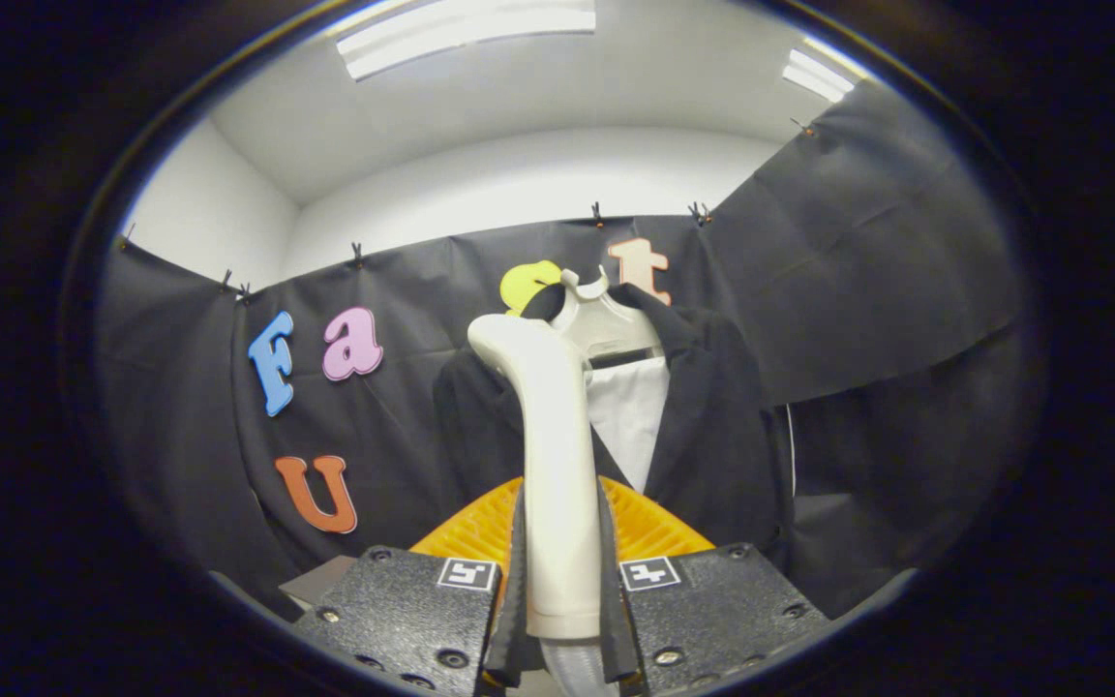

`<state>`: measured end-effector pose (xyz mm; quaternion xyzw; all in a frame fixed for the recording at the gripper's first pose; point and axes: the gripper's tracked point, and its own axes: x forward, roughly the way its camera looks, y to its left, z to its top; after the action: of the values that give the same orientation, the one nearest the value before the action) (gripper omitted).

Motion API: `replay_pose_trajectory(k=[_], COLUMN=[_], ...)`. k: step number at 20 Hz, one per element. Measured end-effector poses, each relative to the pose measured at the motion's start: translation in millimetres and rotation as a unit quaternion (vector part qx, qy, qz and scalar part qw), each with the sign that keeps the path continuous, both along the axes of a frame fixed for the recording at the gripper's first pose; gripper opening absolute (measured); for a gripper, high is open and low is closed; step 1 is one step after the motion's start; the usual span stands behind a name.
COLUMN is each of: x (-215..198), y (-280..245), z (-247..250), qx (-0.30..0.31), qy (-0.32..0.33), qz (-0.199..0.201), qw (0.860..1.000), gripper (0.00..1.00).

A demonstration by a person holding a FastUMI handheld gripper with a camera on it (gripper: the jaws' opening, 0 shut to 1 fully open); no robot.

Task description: Iron the clothes twice with a garment steamer, once on the left side and once on the right side.

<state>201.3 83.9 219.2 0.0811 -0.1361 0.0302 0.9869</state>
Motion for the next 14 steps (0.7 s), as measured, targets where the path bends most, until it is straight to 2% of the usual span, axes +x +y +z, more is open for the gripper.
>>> replay_pose_trajectory(k=[8,14], x=[26.1,15.1], y=[13.5,-4.2], z=[-31.7,-69.3], qx=[-0.044,-0.054], qy=[0.033,0.061], qz=[-0.011,-0.024], qw=[0.998,0.996], gripper=[0.33,0.33])
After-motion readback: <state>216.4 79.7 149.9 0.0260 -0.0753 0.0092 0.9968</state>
